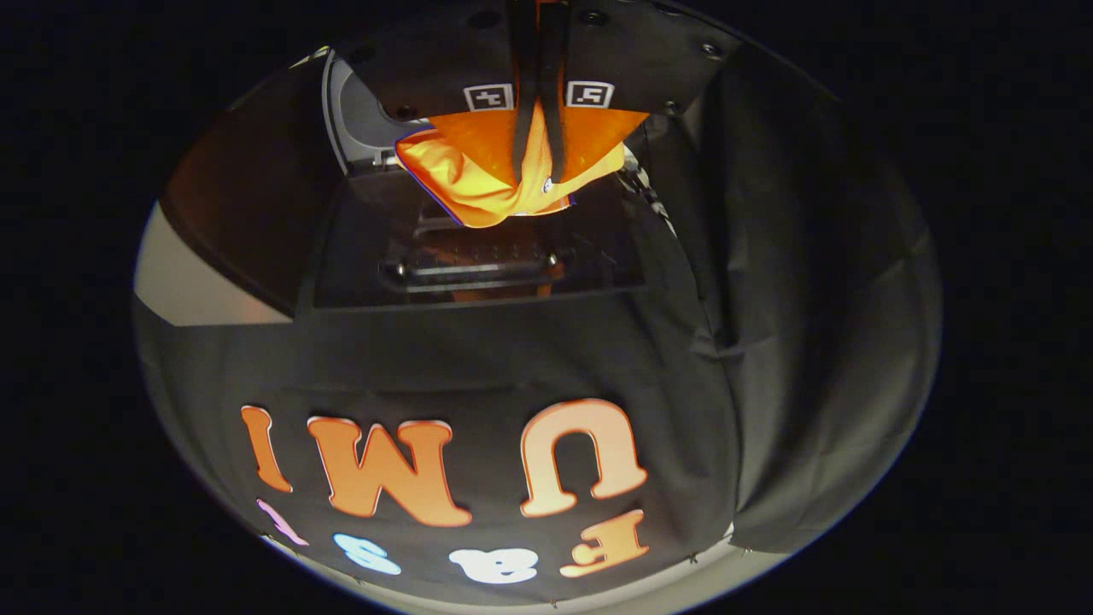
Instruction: Put the clothes into the washing machine and then close the washing machine lid.
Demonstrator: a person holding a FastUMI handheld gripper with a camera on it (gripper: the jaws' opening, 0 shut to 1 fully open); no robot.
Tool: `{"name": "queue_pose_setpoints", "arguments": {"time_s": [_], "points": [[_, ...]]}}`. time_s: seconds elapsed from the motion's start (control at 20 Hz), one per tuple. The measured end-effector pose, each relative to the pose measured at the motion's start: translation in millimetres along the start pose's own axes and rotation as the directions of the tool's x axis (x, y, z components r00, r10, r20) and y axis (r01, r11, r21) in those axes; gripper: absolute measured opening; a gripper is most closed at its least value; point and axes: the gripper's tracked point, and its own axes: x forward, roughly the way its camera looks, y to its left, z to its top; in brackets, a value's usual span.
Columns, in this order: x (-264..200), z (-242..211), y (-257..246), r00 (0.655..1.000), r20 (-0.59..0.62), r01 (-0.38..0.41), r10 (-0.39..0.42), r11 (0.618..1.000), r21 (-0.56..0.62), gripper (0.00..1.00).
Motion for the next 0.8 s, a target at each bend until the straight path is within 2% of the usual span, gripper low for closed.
{"name": "queue_pose_setpoints", "arguments": {"time_s": [0.2, 0.4, 0.65, 0.8], "points": [[54, -67, -36, 0.983, -0.174, 0.063, -0.053, 0.996, 0.056, 0.09], [93, -106, -54, 0.95, -0.304, 0.1, -0.069, 0.991, 0.087, 0.09], [146, -179, -65, 0.872, -0.484, 0.129, -0.072, 0.988, 0.086, 0.09], [162, -212, -71, 0.827, -0.558, 0.165, -0.069, 0.979, 0.122, 0.09]]}}
